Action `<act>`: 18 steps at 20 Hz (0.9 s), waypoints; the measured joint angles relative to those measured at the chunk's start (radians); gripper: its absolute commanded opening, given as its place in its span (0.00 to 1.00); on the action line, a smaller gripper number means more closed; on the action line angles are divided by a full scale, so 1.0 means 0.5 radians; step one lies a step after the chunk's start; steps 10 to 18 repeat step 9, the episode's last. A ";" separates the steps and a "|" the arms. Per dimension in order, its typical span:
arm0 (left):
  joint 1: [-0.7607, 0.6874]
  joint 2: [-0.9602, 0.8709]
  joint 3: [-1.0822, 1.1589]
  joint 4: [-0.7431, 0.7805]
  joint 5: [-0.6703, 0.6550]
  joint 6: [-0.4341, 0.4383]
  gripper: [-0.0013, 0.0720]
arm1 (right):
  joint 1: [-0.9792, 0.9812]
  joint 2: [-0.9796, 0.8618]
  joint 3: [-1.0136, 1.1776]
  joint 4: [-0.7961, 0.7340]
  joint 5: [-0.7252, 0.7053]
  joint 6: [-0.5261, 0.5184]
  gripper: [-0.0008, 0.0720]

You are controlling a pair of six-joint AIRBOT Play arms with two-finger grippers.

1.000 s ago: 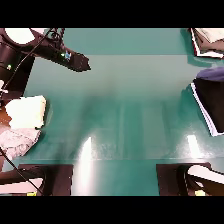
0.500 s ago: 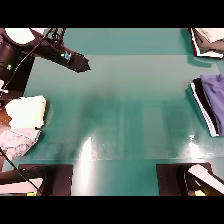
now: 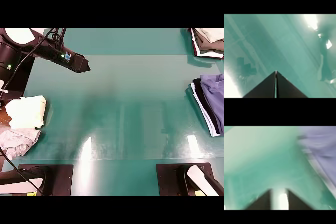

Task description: Fold the shirts.

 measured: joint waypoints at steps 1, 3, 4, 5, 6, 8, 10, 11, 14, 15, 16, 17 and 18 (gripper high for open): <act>0.000 0.000 0.000 0.000 0.007 0.000 0.05 | 0.117 0.010 -0.010 0.019 -0.005 0.002 0.04; 0.000 0.000 0.000 -0.001 0.021 0.000 0.05 | 0.338 0.023 -0.021 0.046 -0.023 0.002 0.04; 0.000 0.000 0.000 -0.001 0.027 0.001 0.05 | 0.438 0.026 -0.025 0.055 -0.037 0.002 0.04; 0.000 0.000 0.000 -0.001 0.029 0.001 0.05 | 0.517 0.029 -0.027 0.060 -0.056 0.002 0.04; 0.000 0.000 0.000 -0.001 0.032 0.001 0.05 | 0.587 0.031 -0.029 0.066 -0.068 0.002 0.04; 0.000 0.000 0.000 -0.001 0.036 0.001 0.05 | 0.679 0.034 -0.032 0.072 -0.089 0.002 0.04; 0.000 0.000 0.000 -0.001 0.037 0.001 0.05 | 0.707 0.034 -0.033 0.073 -0.093 0.002 0.04; 0.000 0.000 0.000 -0.001 0.037 0.001 0.05 | 0.707 0.034 -0.033 0.073 -0.093 0.002 0.04; 0.000 0.000 0.000 -0.001 0.037 0.001 0.05 | 0.707 0.034 -0.033 0.073 -0.093 0.002 0.04; 0.000 0.000 0.000 -0.001 0.037 0.001 0.05 | 0.707 0.034 -0.033 0.073 -0.093 0.002 0.04; 0.000 0.000 0.000 -0.001 0.037 0.001 0.05 | 0.707 0.034 -0.033 0.073 -0.093 0.002 0.04; 0.000 0.000 0.000 -0.001 0.037 0.001 0.05 | 0.707 0.034 -0.033 0.073 -0.093 0.002 0.04; 0.000 0.000 0.000 -0.001 0.037 0.001 0.05 | 0.707 0.034 -0.033 0.073 -0.093 0.002 0.04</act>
